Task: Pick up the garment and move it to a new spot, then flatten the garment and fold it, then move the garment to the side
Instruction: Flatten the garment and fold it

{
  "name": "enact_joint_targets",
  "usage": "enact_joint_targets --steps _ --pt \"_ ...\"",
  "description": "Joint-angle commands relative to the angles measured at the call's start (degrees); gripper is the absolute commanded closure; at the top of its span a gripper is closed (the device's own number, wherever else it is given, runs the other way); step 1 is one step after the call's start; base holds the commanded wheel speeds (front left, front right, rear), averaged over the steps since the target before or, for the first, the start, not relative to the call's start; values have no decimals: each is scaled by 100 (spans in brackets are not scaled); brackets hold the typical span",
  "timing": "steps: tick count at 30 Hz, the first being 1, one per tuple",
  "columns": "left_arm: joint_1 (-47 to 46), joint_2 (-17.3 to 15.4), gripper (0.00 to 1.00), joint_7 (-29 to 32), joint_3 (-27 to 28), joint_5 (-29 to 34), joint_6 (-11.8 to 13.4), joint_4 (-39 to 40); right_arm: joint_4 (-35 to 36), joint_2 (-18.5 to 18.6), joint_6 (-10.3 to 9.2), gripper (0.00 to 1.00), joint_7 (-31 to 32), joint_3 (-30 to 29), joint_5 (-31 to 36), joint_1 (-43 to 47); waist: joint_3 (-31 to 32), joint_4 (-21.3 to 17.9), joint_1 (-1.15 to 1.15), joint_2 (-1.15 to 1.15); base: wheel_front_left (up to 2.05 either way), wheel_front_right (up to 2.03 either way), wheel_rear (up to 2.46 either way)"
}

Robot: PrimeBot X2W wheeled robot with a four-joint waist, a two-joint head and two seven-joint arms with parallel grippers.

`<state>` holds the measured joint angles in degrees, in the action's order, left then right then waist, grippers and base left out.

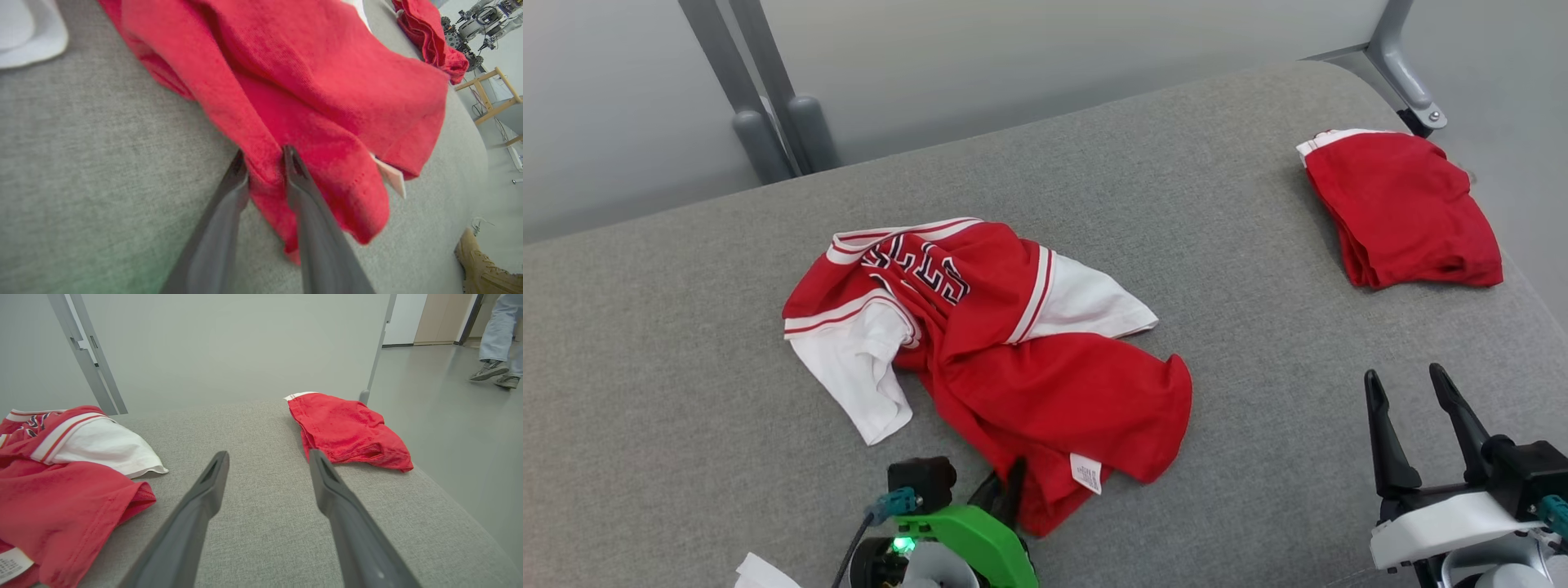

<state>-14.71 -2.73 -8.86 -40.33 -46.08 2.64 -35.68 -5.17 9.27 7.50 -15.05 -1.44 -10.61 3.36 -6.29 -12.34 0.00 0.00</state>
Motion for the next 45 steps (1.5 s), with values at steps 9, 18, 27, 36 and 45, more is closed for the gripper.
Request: enact_joint_targets --steps 9,18,27,36,45 --pt "-508 -887 100 -352 243 653 746 1079 -18 -77 -2 0 -17 -192 -75 133 85 315 0 0 0 0 0" --pt "-365 -3231 100 1559 322 1728 1954 4053 -35 -129 -2 0 -17 -154 -48 234 207 560 0 0 0 0 0" --pt "265 -3817 100 2549 176 1670 2356 4634 -99 -145 -2 0 -17 -122 -88 177 161 554 0 0 0 0 0" --pt "-700 -3421 100 1809 511 1590 1943 2944 -138 -14 -2 0 -17 64 -123 -129 -199 530 0 0 0 0 0" --pt "-1987 -2887 0 609 652 1804 1643 175 -287 37 -2 0 -17 345 -161 -428 -477 294 0 0 0 0 0"
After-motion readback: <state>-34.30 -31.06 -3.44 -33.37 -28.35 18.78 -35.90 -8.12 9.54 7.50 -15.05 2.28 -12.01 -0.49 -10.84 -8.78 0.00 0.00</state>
